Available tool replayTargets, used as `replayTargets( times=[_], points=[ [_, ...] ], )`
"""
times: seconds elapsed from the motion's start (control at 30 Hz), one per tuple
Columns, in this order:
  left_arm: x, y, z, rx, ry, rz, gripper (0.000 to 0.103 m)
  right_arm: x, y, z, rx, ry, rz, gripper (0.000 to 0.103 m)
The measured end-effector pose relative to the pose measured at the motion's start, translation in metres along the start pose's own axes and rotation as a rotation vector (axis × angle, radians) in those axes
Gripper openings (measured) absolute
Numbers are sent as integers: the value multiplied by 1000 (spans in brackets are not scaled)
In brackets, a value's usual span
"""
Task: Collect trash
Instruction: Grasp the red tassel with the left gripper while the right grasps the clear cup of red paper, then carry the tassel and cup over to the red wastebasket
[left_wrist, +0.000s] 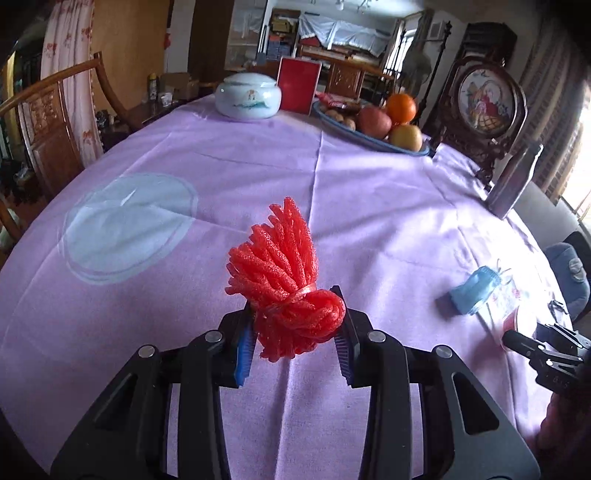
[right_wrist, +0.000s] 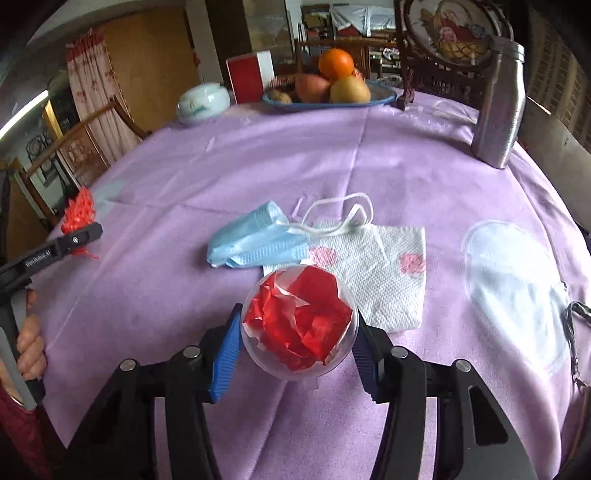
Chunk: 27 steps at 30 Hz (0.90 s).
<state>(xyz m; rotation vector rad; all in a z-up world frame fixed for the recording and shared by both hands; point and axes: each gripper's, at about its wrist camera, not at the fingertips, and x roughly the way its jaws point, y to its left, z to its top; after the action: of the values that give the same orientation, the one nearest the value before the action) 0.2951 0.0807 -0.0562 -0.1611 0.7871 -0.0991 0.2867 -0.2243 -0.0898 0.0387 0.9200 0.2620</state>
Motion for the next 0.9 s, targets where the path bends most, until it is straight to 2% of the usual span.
replayTargets(
  times=[0.13,0.3,0.6,0.77,0.9],
  points=[
    [-29,6,-10,-62,-26,-111,38,-59,9,-9,-34,-145,64,55],
    [-85,3,-24,-61,-113,-129,38,-109,21,-20,-61,-232,127,55],
    [-181,16,-69,-62,-230,-46,39,-156,66,-54,-105,-304,260,55],
    [-231,52,-115,-115,-266,22,39,-175,110,-77,-181,-310,344,55],
    [-262,87,-153,-163,-271,110,39,-188,148,-94,-238,-303,414,55]
  ],
)
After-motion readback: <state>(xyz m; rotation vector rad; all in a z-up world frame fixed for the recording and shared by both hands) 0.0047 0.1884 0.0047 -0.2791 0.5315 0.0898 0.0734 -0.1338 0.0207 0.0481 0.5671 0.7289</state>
